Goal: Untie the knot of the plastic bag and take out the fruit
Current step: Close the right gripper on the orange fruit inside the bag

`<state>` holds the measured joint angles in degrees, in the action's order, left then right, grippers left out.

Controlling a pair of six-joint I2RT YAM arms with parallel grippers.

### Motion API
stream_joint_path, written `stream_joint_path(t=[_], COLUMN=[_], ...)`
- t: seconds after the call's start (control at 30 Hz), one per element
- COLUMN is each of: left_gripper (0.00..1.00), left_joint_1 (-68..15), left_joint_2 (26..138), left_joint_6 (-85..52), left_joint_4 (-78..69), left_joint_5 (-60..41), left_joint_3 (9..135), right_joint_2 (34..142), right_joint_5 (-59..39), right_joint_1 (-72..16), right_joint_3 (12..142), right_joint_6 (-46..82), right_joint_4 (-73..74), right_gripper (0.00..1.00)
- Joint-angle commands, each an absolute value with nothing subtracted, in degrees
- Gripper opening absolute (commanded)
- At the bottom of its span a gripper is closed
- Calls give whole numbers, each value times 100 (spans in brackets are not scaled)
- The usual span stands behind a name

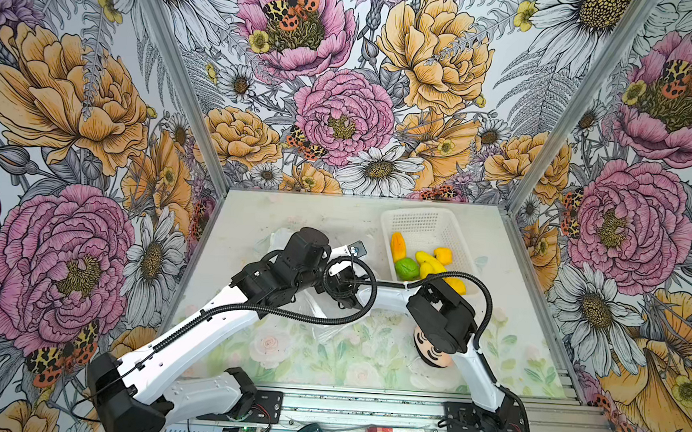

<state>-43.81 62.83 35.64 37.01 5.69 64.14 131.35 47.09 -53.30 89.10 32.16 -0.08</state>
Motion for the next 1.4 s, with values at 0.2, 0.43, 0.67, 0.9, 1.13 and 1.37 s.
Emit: stream_joint_path(t=[0.2, 0.43, 0.67, 0.9, 1.13, 1.37], left_gripper=[0, 0, 0, 0, 0, 0], left_joint_1=[-4579, -4416, -3898, -3285, -3059, -2870], left_joint_2=[5401, 5899, 6715, 7288, 7304, 7387], left_joint_6=[3958, 3722, 3215, 2761, 2634, 2492], left_joint_4=[3492, 3494, 3635, 3869, 3919, 3960], left_joint_5=[176, 724, 1032, 1154, 1139, 1160], left_joint_3=[5987, 6162, 6576, 6963, 6993, 7022], right_joint_2=[13223, 13086, 12478, 11719, 11159, 10589], right_joint_5=[4728, 4201, 2544, 1498, 1141, 1186], right_joint_1=[-4998, -4997, -5062, -5435, -5785, -5836], right_joint_3=[8853, 8759, 8008, 7396, 6794, 5899], right_joint_6=[3993, 4024, 3689, 3033, 2549, 2492], right_joint_4=[-545, -536, 618, 1469, 2264, 3283], right_gripper=[89, 60, 43, 38, 36, 37])
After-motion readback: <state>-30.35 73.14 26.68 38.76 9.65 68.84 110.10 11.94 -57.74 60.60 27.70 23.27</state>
